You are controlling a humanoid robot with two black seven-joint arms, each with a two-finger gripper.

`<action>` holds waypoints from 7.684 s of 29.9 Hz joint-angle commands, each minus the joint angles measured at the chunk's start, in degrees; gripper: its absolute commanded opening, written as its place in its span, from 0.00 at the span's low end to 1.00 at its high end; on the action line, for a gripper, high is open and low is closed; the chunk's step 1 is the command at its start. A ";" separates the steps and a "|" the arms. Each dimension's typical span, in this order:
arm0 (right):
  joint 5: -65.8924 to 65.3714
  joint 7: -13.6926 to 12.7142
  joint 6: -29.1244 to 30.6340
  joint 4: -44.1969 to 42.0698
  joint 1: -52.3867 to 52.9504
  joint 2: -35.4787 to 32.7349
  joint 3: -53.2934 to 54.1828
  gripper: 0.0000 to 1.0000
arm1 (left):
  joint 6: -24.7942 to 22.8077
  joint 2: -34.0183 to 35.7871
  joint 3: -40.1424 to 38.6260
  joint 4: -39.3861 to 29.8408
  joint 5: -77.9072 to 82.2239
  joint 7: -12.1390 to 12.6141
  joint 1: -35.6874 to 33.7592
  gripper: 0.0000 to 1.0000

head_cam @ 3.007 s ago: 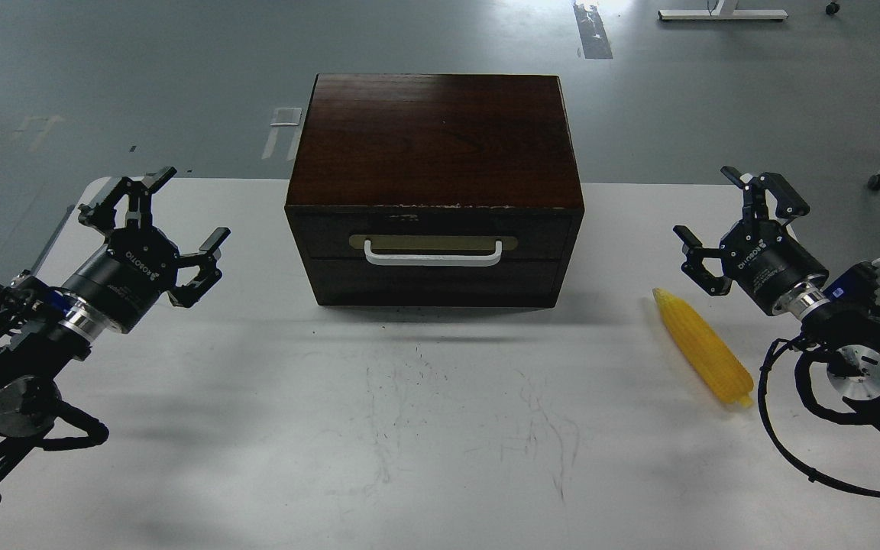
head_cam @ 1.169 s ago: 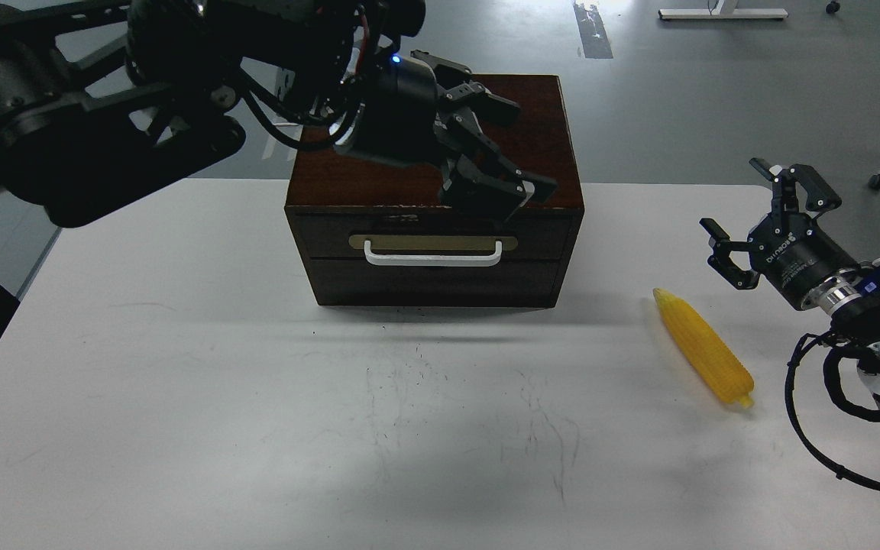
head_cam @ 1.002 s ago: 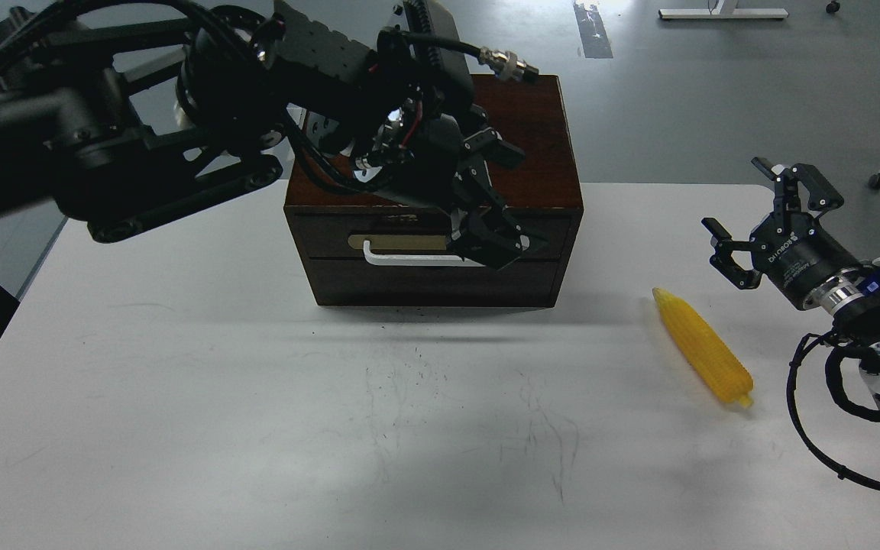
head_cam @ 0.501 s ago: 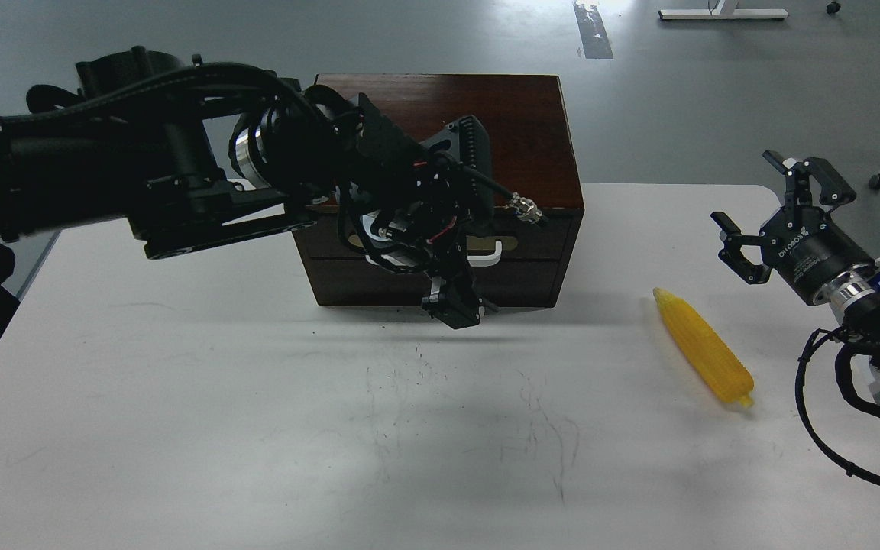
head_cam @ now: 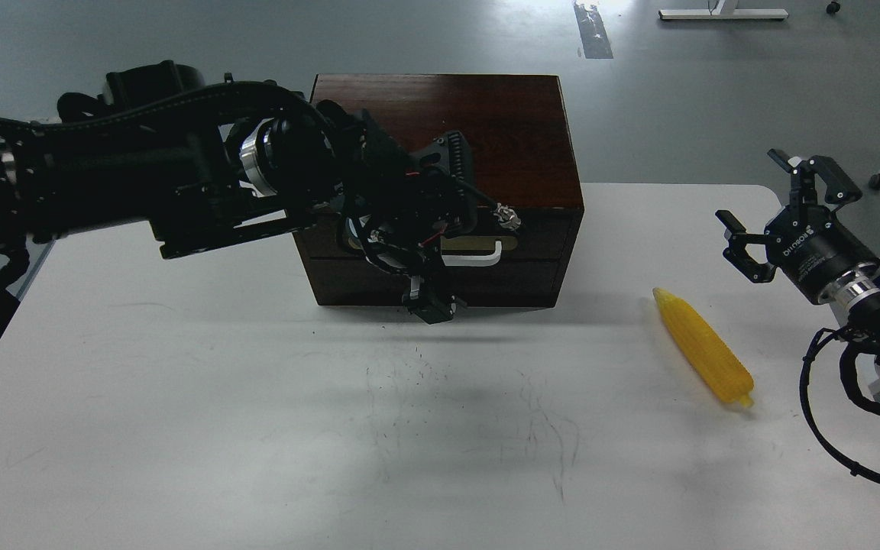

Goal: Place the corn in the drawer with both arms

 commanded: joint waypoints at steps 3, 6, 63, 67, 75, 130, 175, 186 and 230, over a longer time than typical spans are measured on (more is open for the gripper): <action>-0.01 0.00 0.00 0.12 -0.01 -0.48 0.14 1.00 | 0.00 0.26 0.10 0.03 0.00 0.00 0.44 0.99; -0.01 0.00 0.00 0.12 -0.01 -0.66 0.14 1.00 | 0.00 0.26 0.19 -0.05 0.00 0.00 0.53 0.99; -0.01 0.00 0.00 1.00 -0.09 -1.97 0.14 1.00 | 0.00 0.18 3.00 -2.16 0.00 0.00 0.53 0.99; -0.01 0.00 0.00 1.00 -0.09 -2.24 0.14 1.00 | 0.00 0.18 3.00 -3.21 -0.09 0.00 0.53 0.99; -0.01 0.00 0.00 1.00 -0.09 -2.24 0.14 1.00 | 0.00 0.35 3.26 -6.11 -0.09 0.00 0.00 0.99; -0.01 0.00 0.00 2.23 -0.09 -3.64 0.14 1.00 | 0.00 8.00 1.68 -23.08 3.25 0.00 -2.90 0.99; -18.96 0.00 0.00 8.11 0.25 -11.63 -0.66 1.00 | 3.65 47.73 -25.04 -9.91 -113.45 0.00 42.97 0.99; -52.13 0.00 0.00 9.79 7.11 -15.69 -1.10 1.00 | 2.33 40.08 -28.29 -1.55 -118.39 0.00 49.04 0.99; -81.83 0.00 -10.16 4.51 17.75 -6.28 -33.35 0.03 | 1.98 37.71 -37.78 -0.32 -118.04 0.00 57.21 0.99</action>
